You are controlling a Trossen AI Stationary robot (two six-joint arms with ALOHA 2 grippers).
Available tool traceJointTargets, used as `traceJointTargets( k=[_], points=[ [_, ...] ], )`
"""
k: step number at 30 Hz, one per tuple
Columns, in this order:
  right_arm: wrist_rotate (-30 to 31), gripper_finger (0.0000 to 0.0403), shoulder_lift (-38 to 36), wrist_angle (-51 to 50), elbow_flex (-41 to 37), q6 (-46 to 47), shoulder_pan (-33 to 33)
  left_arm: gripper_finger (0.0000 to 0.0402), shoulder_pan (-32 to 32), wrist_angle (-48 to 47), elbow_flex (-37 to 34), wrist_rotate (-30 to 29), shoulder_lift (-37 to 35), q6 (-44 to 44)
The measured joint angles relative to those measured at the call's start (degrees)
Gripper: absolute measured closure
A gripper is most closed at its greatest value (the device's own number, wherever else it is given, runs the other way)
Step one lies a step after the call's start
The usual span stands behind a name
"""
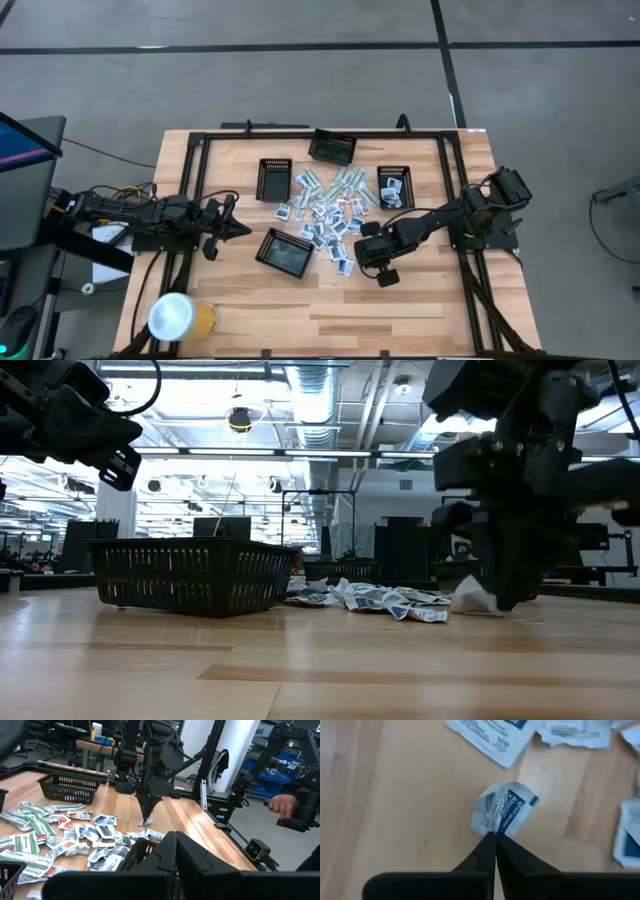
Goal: Pick & Place First Aid Supplies
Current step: Put the white alcohol pad into the right black bin
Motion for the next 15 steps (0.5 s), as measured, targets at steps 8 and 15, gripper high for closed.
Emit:
traceJointTargets(
  k=[8,15],
  points=[
    [8.18,0.0390,-8.39,-3.76,0.02,0.49,-2.12,0.0394,0.01,0.02,0.00,0.01,-0.01,0.00],
    [16.67,0.0400,-17.27,-10.50,0.07,0.54,-8.32,0.0394,0.00,0.02,-0.02,0.01,-0.02,0.01]
  ],
)
